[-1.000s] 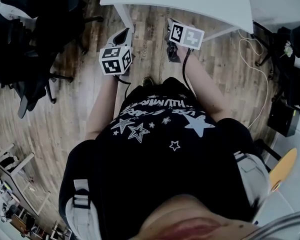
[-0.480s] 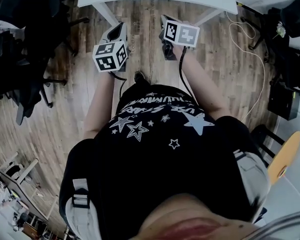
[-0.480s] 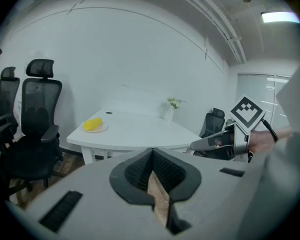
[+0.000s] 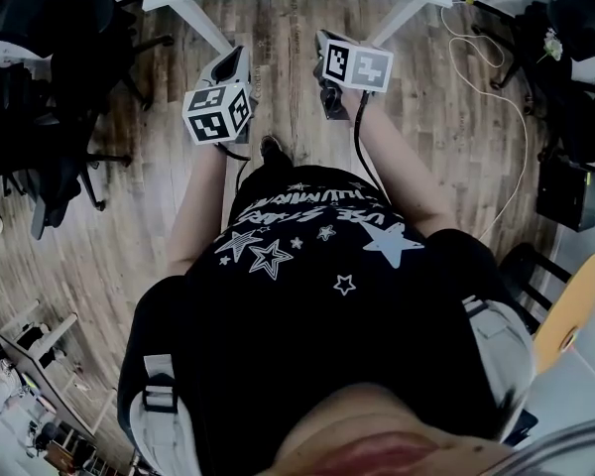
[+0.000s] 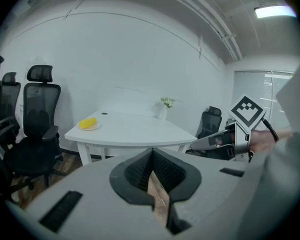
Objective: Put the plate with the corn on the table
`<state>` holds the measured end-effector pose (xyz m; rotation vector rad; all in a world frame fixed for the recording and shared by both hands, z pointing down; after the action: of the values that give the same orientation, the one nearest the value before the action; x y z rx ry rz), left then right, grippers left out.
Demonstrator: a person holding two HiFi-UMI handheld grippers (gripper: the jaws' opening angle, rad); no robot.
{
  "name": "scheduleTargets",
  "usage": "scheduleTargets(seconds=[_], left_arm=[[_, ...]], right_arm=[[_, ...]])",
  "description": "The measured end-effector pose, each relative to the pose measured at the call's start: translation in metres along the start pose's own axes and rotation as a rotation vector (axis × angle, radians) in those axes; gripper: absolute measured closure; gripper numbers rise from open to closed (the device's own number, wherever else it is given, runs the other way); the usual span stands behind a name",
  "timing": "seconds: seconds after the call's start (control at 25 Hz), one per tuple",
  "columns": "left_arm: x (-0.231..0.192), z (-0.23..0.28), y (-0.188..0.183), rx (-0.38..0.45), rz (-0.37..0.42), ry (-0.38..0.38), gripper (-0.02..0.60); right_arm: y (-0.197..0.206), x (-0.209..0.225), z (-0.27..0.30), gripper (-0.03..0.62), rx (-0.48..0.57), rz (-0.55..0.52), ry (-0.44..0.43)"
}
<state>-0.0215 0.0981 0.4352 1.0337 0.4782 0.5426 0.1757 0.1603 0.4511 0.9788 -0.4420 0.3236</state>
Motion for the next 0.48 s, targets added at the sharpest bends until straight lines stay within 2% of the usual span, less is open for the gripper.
scheduleTargets(seconds=[0.48], left_arm=[[0.056, -0.065, 0.035, 0.005, 0.011, 0.005, 0.577]], right_arm=[[0.050, 0.001, -0.080, 0.588, 0.006, 0.003, -0.002]])
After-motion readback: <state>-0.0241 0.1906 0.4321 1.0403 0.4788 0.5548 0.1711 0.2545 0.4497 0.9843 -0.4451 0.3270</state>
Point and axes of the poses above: the fingertips, and each gripper's own axes: z forward along the fingers, x to its right, y out of its underside, the point moved 6 cm from there along -z, backward along the fingers, and after that the axes turned 13 degrees about -y, right-handed, at the moved point
